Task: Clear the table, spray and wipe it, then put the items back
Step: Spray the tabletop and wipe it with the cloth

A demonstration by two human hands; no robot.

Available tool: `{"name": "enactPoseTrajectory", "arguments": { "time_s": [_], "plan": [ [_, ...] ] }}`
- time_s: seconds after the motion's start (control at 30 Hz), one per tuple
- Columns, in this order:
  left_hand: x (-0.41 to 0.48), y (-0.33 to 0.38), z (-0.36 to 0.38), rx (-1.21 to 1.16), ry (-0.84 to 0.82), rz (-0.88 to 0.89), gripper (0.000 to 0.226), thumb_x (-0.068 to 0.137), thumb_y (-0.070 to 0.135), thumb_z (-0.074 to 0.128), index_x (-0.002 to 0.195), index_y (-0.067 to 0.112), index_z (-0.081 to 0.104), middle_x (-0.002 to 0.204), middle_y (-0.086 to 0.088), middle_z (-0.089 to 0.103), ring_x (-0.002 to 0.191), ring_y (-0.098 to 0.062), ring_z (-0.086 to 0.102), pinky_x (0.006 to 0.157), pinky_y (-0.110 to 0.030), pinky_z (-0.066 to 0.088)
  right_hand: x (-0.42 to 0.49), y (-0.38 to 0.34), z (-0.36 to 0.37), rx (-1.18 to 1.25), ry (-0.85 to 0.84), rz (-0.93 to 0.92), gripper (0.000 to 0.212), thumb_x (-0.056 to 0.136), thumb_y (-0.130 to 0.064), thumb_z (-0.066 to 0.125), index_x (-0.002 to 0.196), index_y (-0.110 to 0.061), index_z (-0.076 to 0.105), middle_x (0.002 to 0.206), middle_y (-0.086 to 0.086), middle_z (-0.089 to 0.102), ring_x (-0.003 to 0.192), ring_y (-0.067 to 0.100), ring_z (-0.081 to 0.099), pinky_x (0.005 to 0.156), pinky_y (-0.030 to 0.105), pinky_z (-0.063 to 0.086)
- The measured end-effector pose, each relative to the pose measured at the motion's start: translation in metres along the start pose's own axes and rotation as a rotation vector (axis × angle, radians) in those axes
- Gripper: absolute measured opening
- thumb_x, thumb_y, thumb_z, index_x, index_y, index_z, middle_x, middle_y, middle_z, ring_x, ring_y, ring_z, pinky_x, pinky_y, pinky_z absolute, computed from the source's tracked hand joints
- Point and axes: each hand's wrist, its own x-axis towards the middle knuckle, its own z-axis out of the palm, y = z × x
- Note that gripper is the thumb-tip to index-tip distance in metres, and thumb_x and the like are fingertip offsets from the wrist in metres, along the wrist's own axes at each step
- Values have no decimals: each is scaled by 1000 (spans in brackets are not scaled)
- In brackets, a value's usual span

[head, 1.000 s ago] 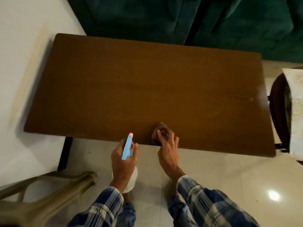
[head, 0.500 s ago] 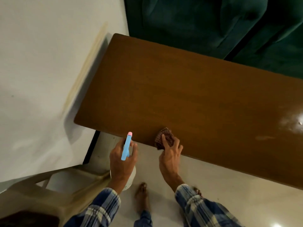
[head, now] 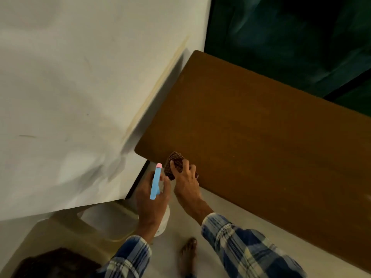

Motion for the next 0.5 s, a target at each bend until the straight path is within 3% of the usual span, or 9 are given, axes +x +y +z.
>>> {"name": "enactPoseTrajectory", "arguments": {
  "time_s": [0.13,0.23,0.33,0.43,0.5],
  "plan": [
    [12,-13,-10,-20,82,-8,23,91,29,69,91,7,64,70,7,56,57,-8,56,56,-26,55,41,-38,0,-155,-46,-249,75,97,-21,63,159,-28,20,157,15,15,136,41,25,106,53,46],
    [21,-17,-23,-40,150,61,33,95,39,58,86,8,62,71,7,55,58,-6,54,60,-17,52,80,-66,-16,-195,-56,-312,70,98,-30,59,158,-25,24,158,15,15,135,41,25,108,54,40],
    [25,-20,-30,-30,159,131,23,97,35,55,83,16,54,67,9,49,57,-10,49,60,-8,46,82,-60,-23,-218,-56,-344,68,98,-13,55,157,-29,27,159,12,16,135,39,25,112,55,37],
    [25,-20,-23,-35,105,18,17,93,22,68,88,7,62,69,-1,59,59,-13,58,58,-32,58,52,-2,-34,-230,-14,-208,73,97,-16,56,158,-36,22,161,8,12,137,37,22,115,57,34],
    [24,-14,-10,-58,40,-54,16,91,23,70,92,9,63,71,1,60,61,-13,60,56,-41,58,26,57,-51,-137,59,58,75,94,-13,54,157,-39,23,162,5,12,137,37,22,112,56,38]
  ]
}}
